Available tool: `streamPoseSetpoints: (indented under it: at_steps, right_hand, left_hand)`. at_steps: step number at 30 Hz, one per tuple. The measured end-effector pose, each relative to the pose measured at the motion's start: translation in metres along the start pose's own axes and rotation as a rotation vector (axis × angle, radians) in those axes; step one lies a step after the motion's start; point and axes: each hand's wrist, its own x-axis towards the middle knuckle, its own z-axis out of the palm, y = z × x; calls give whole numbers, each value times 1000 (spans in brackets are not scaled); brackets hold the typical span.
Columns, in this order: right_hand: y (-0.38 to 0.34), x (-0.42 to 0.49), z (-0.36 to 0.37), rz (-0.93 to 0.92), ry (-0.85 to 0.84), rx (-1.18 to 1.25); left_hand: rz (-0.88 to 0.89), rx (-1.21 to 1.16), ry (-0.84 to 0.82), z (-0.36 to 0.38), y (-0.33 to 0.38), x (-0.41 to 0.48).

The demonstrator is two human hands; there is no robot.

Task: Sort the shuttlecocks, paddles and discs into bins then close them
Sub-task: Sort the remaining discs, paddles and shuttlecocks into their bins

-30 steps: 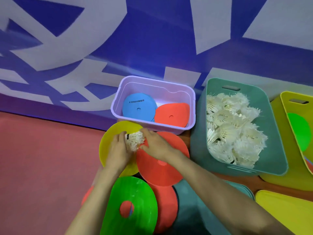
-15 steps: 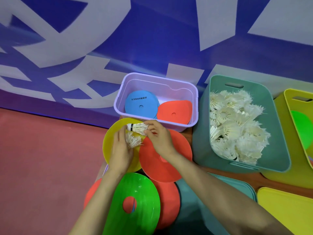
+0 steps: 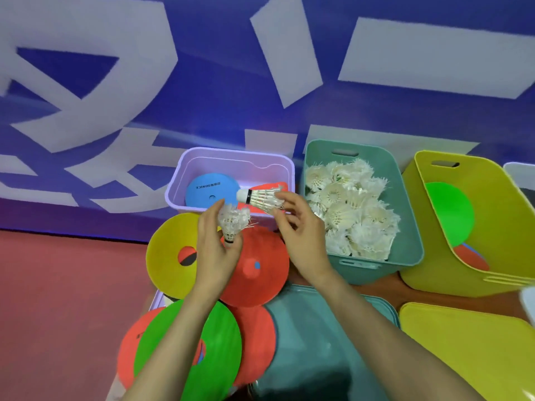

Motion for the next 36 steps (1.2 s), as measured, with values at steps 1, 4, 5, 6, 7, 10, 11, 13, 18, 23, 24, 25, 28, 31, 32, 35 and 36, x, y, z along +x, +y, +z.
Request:
streamPoseSetpoints:
  at_steps: [1,4,5,6,7,10,11,13,18,23,24,25,28,31,32,35,36]
  right_hand:
    - [-4,2,-14,-3,37,-9]
    - [-6,12,-62,-11,138,-91]
    - [-5,16,-77,-5,166,-120]
    - [-3,19,-94,5,191,-150]
    - [0,23,-110,20,209,-181]
    - [12,33,-151,72,229,-263]
    - [17,37,-161,85,234,-288]
    - [27,47,-178,112,230,-342]
    - [50,73,-199,147,131,-486]
    - [62,112,-207,40,99,-613]
    - [66,122,-209,26,90,-651]
    - [70,132,-209,20,81,-686]
    - [81,158,-210,35,40,-770]
    - [90,179,-208,67,-42,-876]
    - [93,184,-207,81,-65,-900]
    - [100,195,-202,104,-105,-946]
    - [101,198,-200,108,-131,-984]
  left_hand:
    - [33,-7,-8,8,9,3]
    - [79,-71,-52,38,43,8]
    - [77,-89,-71,48,54,10]
    - [74,-108,-93,61,64,11]
    - [69,-131,-117,73,72,13]
    - [69,-107,-163,109,90,24]
    - [61,-84,-179,120,93,28]
    - [46,-31,-207,138,99,36]
    - [60,121,-228,167,97,64]
    - [24,364,-268,184,83,94]
    - [40,413,-280,187,81,98]
    - [54,452,-294,189,79,101]
    - [65,522,-333,198,71,108]
    - [82,601,-392,208,70,112]
    - [85,641,-416,211,72,113]
    - [47,747,-475,218,79,119]
    - [46,772,-501,220,80,121]
